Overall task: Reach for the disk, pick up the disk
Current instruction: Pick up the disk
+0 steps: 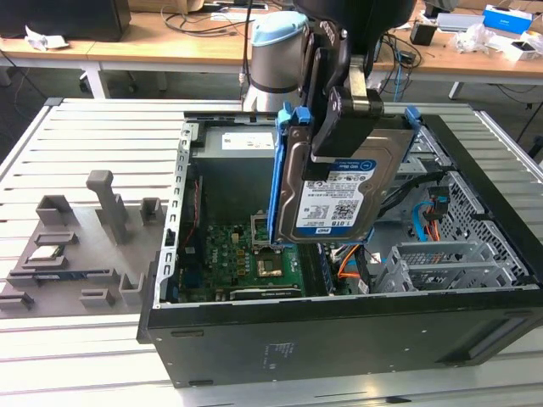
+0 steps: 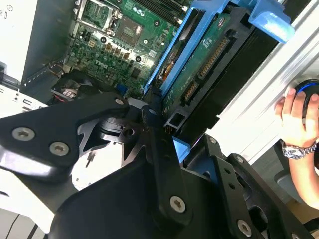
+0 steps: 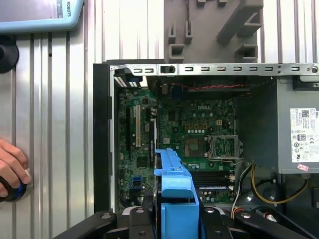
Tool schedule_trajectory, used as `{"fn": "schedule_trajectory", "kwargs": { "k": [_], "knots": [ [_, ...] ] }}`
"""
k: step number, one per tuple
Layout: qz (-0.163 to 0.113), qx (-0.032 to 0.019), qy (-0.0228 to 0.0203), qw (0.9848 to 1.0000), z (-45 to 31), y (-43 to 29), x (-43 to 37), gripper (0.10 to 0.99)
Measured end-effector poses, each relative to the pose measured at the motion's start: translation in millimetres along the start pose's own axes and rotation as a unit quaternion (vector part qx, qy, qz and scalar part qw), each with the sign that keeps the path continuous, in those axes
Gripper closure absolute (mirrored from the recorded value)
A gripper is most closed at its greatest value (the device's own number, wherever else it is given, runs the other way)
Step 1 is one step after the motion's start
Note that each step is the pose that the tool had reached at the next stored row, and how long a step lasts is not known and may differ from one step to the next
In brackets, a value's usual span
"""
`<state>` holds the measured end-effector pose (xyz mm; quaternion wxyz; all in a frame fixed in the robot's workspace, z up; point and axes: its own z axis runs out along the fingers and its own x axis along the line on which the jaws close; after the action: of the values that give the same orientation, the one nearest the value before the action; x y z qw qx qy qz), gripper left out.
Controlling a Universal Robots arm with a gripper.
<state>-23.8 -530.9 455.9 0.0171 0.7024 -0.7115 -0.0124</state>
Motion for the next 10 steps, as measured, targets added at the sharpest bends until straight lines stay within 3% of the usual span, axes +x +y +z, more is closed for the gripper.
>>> {"fn": "schedule_trajectory", "kwargs": {
  "k": [10],
  "knots": [
    [0.000, 0.0000, 0.0000, 1.0000, 0.1, -0.2, 15.1, 0.718]
  ]
}}
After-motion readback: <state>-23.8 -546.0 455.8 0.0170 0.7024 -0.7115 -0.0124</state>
